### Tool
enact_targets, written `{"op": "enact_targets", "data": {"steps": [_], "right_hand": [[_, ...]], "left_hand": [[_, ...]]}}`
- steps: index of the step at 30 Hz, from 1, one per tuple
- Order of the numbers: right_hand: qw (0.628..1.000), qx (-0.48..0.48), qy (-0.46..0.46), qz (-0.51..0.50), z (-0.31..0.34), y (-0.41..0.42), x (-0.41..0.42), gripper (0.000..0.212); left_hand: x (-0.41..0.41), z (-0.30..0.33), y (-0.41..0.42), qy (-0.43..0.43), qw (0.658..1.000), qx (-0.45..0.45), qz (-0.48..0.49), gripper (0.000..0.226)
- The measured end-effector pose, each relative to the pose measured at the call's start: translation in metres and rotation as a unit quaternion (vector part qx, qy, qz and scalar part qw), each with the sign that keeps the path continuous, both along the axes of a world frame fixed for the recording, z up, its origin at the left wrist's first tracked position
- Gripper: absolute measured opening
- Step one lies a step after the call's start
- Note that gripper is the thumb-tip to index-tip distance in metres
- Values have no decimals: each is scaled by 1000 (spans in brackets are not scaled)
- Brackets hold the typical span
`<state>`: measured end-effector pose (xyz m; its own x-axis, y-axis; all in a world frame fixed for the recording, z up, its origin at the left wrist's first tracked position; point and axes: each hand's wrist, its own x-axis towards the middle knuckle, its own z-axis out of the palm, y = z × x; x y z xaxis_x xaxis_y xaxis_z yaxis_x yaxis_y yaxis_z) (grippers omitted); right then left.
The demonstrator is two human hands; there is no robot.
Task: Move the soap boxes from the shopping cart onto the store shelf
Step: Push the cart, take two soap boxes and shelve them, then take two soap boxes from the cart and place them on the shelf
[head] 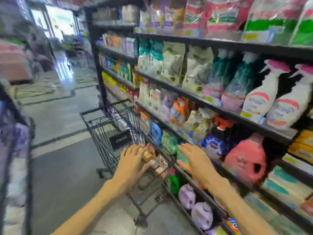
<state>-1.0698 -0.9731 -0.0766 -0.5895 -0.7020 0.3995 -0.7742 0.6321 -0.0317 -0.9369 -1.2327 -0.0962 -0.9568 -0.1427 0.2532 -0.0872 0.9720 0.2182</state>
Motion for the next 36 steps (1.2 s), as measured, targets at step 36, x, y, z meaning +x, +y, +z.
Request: {"op": "enact_targets", "data": {"steps": [36], "right_hand": [[957,39,-174,-229,-141,-261,-240,63]], "left_hand": [[-360,-140,-252,-202,948,14,-245,63]]}}
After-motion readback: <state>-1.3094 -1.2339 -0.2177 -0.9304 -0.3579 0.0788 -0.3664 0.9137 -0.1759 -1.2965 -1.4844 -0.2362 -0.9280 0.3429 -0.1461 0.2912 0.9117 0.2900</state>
